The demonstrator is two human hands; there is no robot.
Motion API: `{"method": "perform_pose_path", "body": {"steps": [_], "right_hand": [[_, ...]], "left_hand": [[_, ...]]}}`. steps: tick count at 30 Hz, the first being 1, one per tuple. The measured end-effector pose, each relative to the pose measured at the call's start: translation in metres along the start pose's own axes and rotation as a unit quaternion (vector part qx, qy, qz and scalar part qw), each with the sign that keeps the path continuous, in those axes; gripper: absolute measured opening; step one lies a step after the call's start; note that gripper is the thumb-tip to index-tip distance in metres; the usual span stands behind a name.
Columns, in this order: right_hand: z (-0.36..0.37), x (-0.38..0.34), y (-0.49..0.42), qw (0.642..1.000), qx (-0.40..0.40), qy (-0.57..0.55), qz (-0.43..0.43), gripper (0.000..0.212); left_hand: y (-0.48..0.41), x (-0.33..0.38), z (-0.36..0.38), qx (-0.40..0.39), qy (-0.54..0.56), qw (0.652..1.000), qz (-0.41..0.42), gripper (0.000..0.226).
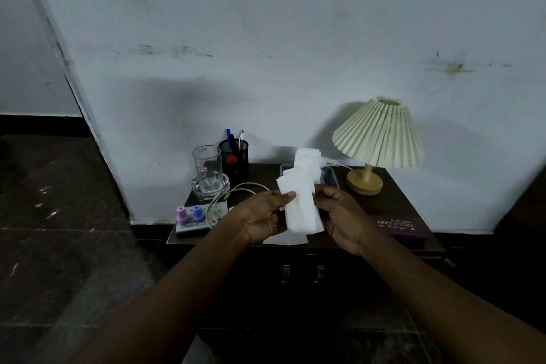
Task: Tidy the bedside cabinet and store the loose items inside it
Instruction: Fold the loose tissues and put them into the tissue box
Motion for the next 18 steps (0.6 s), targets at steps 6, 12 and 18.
{"method": "perform_pose_path", "body": {"steps": [6, 12, 18], "right_hand": [[0.000, -0.001, -0.001, 0.999, -0.022, 0.034, 0.024, 0.019], [-0.004, 0.018, 0.000, 0.697, -0.210, 0.674, -0.124, 0.052], [-0.004, 0.045, -0.005, 0.580, -0.215, 0.758, -0.208, 0.046]], "left_hand": [[-0.003, 0.006, -0.007, 0.019, 0.031, 0.998, 0.042, 0.030], [0.003, 0.032, -0.027, 0.052, 0.070, 0.993, 0.085, 0.022], [0.008, 0.043, -0.039, 0.084, 0.076, 0.987, 0.114, 0.040]]}}
Point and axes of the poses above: each hand's wrist, its own y-axis away from the middle knuckle, its own z-axis out of the palm, x = y × z, the point moved 3 cm from there along -y, towards the middle knuckle
